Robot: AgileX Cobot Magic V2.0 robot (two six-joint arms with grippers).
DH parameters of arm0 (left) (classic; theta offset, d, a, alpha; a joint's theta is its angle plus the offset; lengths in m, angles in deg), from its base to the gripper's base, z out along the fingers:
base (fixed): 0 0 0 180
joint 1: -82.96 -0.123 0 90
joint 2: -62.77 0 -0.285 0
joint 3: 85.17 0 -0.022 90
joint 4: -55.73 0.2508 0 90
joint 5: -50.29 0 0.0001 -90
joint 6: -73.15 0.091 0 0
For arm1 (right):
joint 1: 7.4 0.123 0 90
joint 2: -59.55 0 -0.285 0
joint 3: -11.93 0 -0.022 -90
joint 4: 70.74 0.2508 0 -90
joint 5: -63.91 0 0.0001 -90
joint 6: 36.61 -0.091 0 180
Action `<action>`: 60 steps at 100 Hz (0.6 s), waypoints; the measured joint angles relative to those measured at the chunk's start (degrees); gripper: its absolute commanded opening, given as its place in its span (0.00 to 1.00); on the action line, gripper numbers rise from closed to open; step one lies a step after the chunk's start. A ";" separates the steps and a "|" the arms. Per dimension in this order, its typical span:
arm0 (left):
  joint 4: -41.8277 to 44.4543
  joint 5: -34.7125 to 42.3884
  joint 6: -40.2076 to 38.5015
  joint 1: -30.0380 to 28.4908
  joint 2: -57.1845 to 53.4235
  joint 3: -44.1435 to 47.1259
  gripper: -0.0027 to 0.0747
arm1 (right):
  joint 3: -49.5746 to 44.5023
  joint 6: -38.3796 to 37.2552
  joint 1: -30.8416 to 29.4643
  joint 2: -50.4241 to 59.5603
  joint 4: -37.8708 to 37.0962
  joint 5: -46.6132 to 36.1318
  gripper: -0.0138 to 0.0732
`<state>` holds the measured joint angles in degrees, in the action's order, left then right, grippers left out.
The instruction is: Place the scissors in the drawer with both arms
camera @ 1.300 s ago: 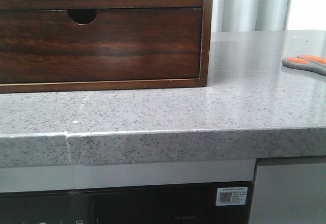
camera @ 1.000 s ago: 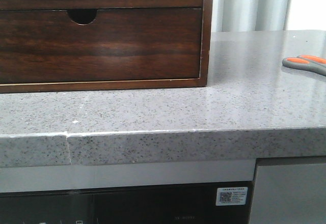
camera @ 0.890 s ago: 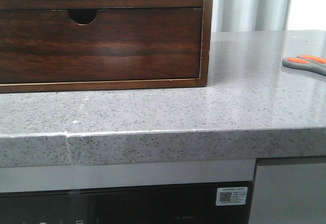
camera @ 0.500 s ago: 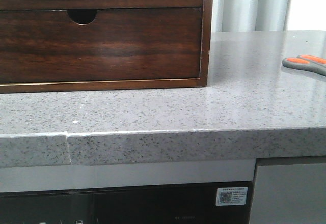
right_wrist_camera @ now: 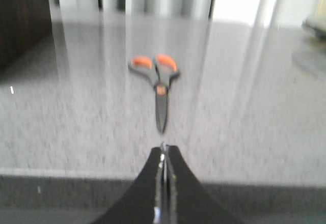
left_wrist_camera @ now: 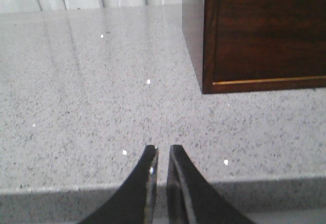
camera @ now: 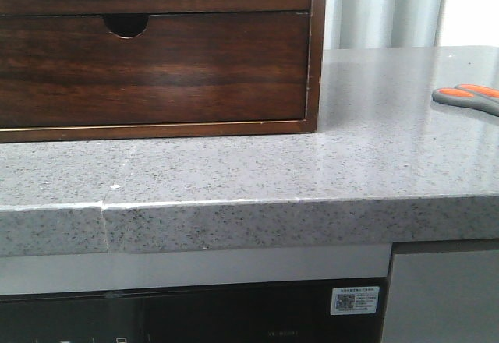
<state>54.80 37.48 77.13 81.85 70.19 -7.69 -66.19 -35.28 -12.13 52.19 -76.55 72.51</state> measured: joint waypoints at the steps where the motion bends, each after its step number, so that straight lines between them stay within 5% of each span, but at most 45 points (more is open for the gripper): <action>1: -0.03 0.35 0.00 0.00 0.00 0.00 0.04 | 0.00 0.00 0.00 0.00 -0.15 -0.63 0.05; 60: -4.95 5.39 -0.14 0.00 0.00 0.00 0.04 | 0.00 0.00 0.00 0.00 3.78 -3.51 0.05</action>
<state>49.85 42.87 76.99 81.85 70.19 -7.69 -66.19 -35.28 -12.13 52.19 -72.77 69.00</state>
